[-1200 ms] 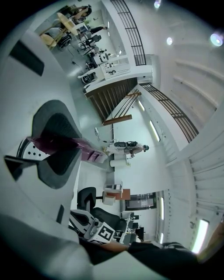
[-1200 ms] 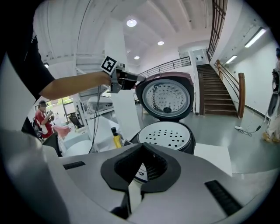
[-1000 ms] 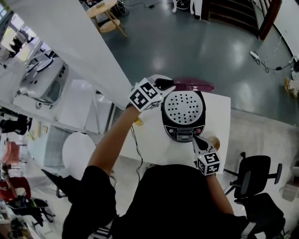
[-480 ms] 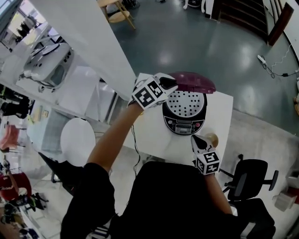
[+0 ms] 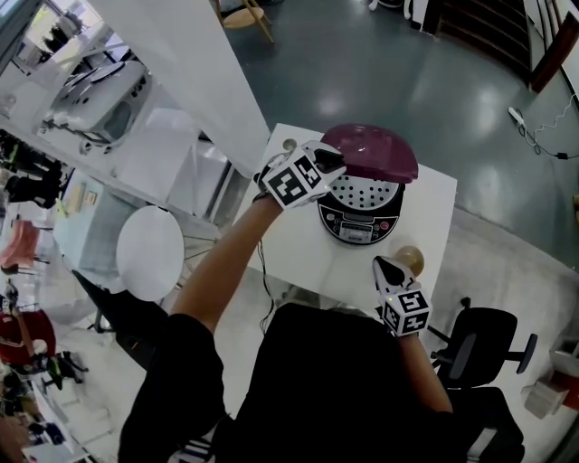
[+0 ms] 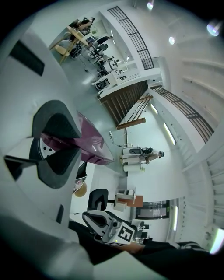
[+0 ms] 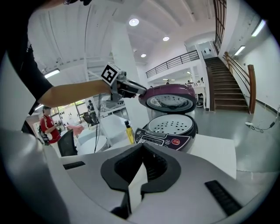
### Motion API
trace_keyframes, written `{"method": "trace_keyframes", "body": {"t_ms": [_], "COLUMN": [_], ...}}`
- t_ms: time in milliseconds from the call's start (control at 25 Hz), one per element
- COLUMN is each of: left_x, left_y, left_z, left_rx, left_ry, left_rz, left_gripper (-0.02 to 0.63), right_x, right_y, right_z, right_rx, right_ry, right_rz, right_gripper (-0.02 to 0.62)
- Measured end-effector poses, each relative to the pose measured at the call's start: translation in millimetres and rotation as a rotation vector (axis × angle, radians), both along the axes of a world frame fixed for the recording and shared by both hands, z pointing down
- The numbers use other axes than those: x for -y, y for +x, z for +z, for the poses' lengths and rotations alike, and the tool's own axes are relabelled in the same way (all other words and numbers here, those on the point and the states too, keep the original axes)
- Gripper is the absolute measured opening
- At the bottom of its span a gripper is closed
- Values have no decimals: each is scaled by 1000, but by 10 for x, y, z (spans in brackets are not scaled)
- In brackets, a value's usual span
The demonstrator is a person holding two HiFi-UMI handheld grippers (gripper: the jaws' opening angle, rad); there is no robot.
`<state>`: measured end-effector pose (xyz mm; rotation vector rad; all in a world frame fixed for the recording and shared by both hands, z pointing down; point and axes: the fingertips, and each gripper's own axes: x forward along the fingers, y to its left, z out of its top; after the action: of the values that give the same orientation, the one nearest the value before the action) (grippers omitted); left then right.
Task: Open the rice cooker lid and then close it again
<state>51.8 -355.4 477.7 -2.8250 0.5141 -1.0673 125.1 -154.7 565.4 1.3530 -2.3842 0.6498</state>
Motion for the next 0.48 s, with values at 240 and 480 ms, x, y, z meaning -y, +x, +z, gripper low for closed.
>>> {"method": "trace_keyframes", "body": {"t_ms": [240, 480], "left_x": [-159, -313], "left_y": [-43, -55], "left_z": [211, 464], "left_rx": [27, 89], "left_ry": [-29, -40], "left_rz": [-5, 20], "left_gripper": [66, 66], "right_x": [-49, -92], "right_y": [-9, 10], "right_z": [-19, 17], "right_rx": [7, -3], "right_ry": [10, 6], "right_rz": [-8, -12], "right_gripper": [0, 0]}}
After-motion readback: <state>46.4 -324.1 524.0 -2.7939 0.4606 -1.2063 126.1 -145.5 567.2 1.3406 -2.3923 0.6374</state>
